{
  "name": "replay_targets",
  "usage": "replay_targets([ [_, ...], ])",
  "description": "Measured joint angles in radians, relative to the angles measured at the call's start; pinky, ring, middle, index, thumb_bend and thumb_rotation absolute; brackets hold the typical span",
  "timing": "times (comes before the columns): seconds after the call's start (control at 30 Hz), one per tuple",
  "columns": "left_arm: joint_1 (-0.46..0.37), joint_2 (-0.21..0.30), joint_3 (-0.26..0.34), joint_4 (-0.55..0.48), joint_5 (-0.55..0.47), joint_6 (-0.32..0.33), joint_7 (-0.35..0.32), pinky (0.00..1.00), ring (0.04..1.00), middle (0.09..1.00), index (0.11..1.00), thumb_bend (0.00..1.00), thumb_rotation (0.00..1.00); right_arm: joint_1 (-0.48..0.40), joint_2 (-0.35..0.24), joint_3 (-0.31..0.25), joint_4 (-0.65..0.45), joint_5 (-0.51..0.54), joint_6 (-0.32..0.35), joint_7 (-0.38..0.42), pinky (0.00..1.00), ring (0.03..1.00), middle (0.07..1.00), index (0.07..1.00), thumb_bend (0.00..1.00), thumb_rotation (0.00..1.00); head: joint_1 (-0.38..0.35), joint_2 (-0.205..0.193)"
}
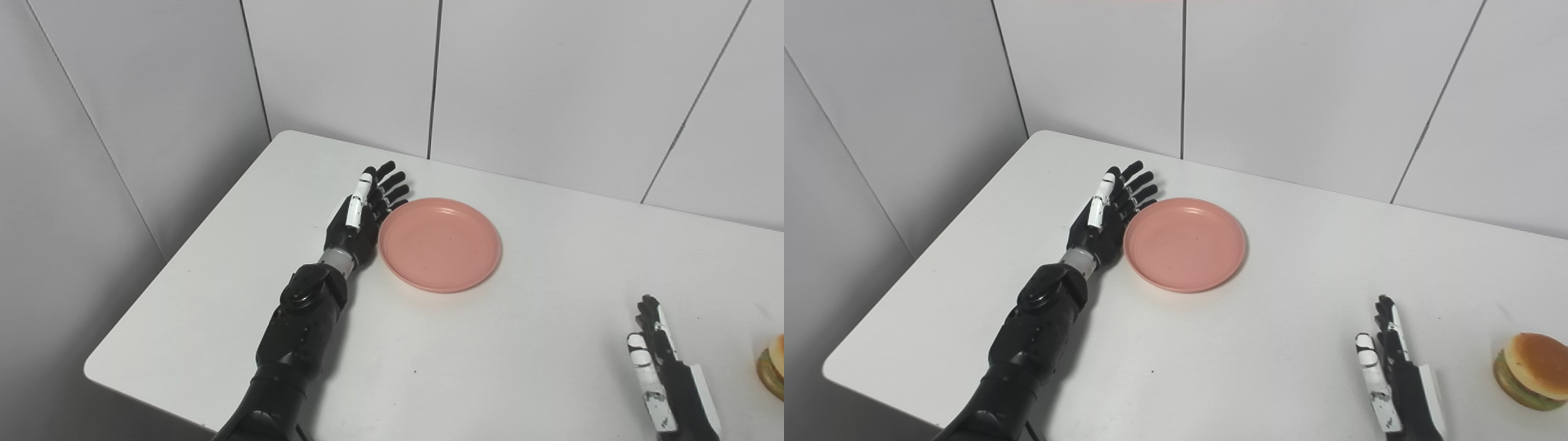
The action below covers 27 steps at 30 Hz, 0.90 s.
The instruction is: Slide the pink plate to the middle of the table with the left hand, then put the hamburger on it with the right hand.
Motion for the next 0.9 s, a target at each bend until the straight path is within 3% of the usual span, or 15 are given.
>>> replay_targets([
  [0.43,0.035,-0.072,-0.087,-0.07,0.017,0.02,-0.029,0.9,0.899,0.904,0.895,0.37,1.0,0.007,0.024,0.011,-0.01,-0.021,0.003,-0.018,0.97,0.993,1.0,1.0,0.38,1.0,-0.092,0.029],
  [0.63,0.054,-0.083,-0.125,-0.101,0.035,0.041,-0.039,0.9,0.901,0.906,0.898,0.38,1.0,0.011,0.041,0.011,-0.015,-0.03,0.018,-0.031,0.97,0.999,1.0,1.0,0.43,1.0,-0.124,0.041],
  [0.9,0.091,-0.105,-0.154,-0.159,0.036,0.064,-0.061,0.91,0.902,0.907,0.901,0.38,1.0,0.012,0.051,0.017,-0.016,-0.042,0.033,-0.041,0.97,0.999,1.0,1.0,0.42,1.0,-0.149,0.052],
])
